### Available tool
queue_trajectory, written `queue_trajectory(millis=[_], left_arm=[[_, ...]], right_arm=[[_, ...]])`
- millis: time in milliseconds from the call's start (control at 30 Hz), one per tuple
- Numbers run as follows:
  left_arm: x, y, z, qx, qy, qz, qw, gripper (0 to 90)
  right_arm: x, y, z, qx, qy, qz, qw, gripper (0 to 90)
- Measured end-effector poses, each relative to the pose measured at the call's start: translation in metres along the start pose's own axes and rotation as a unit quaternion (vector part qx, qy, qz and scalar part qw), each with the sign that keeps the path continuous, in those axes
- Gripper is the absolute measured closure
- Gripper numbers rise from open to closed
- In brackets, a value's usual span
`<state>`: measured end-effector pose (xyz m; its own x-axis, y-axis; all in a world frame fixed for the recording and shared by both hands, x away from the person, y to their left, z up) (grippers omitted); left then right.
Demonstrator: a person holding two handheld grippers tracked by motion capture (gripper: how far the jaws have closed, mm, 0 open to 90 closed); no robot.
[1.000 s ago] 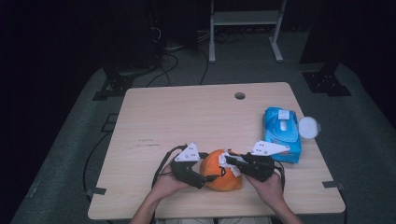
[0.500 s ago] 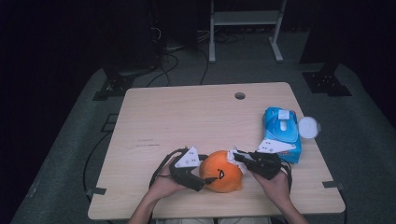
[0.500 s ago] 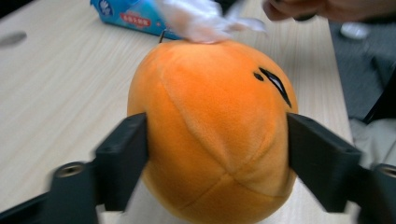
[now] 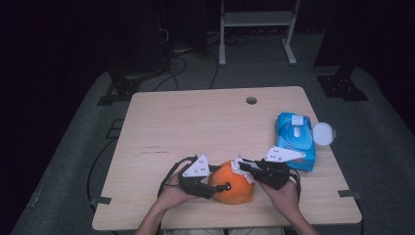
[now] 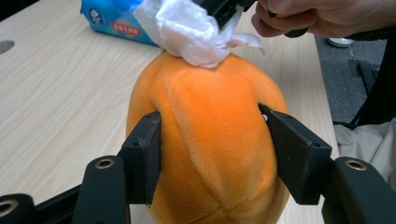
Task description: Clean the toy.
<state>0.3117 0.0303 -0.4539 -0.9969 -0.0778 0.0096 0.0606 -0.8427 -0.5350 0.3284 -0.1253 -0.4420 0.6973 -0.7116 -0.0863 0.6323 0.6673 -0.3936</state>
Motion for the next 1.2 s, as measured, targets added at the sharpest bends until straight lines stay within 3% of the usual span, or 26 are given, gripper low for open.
queue_trajectory(millis=[67, 167, 233, 267, 333, 400, 467, 533, 633, 733, 800, 867, 967, 1033, 1100, 1200], left_arm=[[0.002, 0.001, 0.001, -0.009, 0.017, -0.002, 0.9998, 39.8], [0.004, 0.001, 0.000, -0.005, 0.022, -0.001, 0.9997, 40.0], [0.004, -0.001, -0.002, -0.003, 0.021, -0.001, 0.9998, 40.2], [0.003, -0.002, -0.002, -0.005, 0.022, 0.000, 0.9998, 40.2], [0.003, -0.001, -0.002, 0.000, 0.013, -0.002, 0.9999, 39.3], [0.000, -0.001, 0.000, 0.004, -0.005, -0.001, 1.0000, 30.6], [-0.003, 0.002, 0.001, 0.003, -0.029, -0.002, 0.9996, 17.7], [-0.005, 0.003, -0.001, 0.001, -0.037, -0.001, 0.9993, 14.3], [-0.007, -0.002, -0.005, 0.004, -0.042, -0.005, 0.9991, 27.1], [-0.011, -0.007, -0.011, -0.001, -0.041, -0.003, 0.9991, 36.4], [-0.014, -0.010, -0.015, 0.003, -0.057, -0.009, 0.9983, 36.5], [-0.015, -0.010, -0.015, 0.006, -0.058, -0.011, 0.9982, 32.7], [-0.014, -0.006, -0.006, 0.013, -0.064, -0.007, 0.9978, 16.3], [-0.014, -0.004, -0.006, 0.002, -0.058, -0.002, 0.9983, 17.2], [-0.014, -0.006, -0.009, 0.002, -0.054, -0.001, 0.9986, 28.7], [-0.017, -0.010, -0.014, 0.004, -0.067, -0.003, 0.9978, 35.2]], right_arm=[[-0.010, -0.001, 0.003, 0.006, -0.011, 0.001, 0.9999, 82.2], [-0.024, 0.001, 0.011, 0.015, -0.025, 0.021, 0.9994, 82.1], [-0.021, 0.002, 0.012, 0.015, -0.028, 0.016, 0.9994, 82.1], [-0.013, 0.002, 0.011, 0.011, -0.021, 0.005, 0.9997, 82.1], [0.002, 0.000, 0.006, 0.002, -0.021, -0.019, 0.9996, 82.2], [0.007, -0.003, 0.001, 0.001, -0.003, -0.017, 0.9999, 82.2], [0.001, -0.003, 0.000, 0.004, -0.005, -0.010, 0.9999, 82.2], [-0.011, -0.001, 0.003, 0.010, -0.008, 0.015, 0.9998, 82.1], [-0.017, 0.003, 0.004, 0.010, -0.022, 0.022, 0.9995, 82.0], [-0.003, 0.003, 0.000, 0.004, -0.007, 0.008, 0.9999, 82.1], [0.008, 0.002, -0.006, -0.004, -0.005, -0.014, 0.9999, 82.0], [0.012, 0.001, -0.009, -0.002, 0.016, -0.013, 0.9998, 82.0], [-0.003, 0.002, -0.004, 0.007, 0.000, 0.000, 1.0000, 81.9], [-0.013, 0.003, -0.001, 0.010, -0.014, 0.013, 0.9998, 81.9], [-0.015, 0.003, 0.000, 0.009, -0.027, 0.012, 0.9995, 81.9], [0.000, 0.002, -0.005, 0.006, -0.004, 0.003, 1.0000, 81.9]])
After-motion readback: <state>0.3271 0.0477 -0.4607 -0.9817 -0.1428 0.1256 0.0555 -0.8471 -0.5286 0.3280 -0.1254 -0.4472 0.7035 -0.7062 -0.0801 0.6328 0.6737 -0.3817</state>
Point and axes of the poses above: each handheld gripper's, and its own axes: y roughly forward along the jaws, z roughly out of its top, x roughly to its right, the point moved 7 cm from there along y, roughly forward along the jaws, and after that the axes turned 10 degrees about -z, right-handed, at the moved point
